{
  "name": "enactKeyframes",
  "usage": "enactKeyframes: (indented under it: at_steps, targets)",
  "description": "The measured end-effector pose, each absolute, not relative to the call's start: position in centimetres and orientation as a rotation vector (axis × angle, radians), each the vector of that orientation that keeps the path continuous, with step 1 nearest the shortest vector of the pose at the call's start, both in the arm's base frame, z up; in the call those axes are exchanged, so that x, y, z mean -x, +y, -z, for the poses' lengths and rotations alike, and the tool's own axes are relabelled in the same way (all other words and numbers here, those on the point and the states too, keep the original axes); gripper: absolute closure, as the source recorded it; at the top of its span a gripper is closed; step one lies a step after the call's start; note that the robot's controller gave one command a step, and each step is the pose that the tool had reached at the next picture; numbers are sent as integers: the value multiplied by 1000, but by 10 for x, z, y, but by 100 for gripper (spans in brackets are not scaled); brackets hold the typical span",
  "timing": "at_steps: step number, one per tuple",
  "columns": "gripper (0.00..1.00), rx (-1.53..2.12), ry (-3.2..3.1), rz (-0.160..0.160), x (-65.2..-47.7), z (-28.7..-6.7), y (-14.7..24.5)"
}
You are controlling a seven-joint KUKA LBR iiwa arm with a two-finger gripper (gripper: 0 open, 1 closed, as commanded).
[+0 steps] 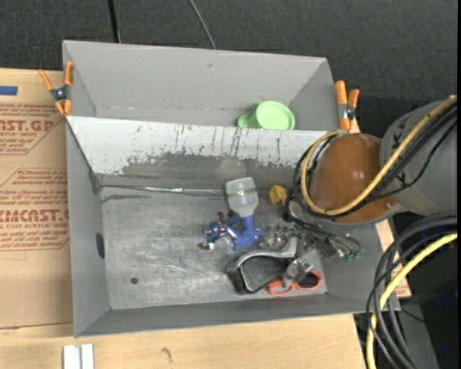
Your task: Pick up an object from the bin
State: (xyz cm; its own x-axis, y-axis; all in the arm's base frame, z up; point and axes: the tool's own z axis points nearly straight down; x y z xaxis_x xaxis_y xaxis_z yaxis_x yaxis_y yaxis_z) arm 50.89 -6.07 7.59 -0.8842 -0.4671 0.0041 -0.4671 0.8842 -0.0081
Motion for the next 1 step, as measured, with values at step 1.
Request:
enactKeyframes:
  at_steps: [1]
  targets:
    - [100,-689,-3062,0,-501,-93,-59]
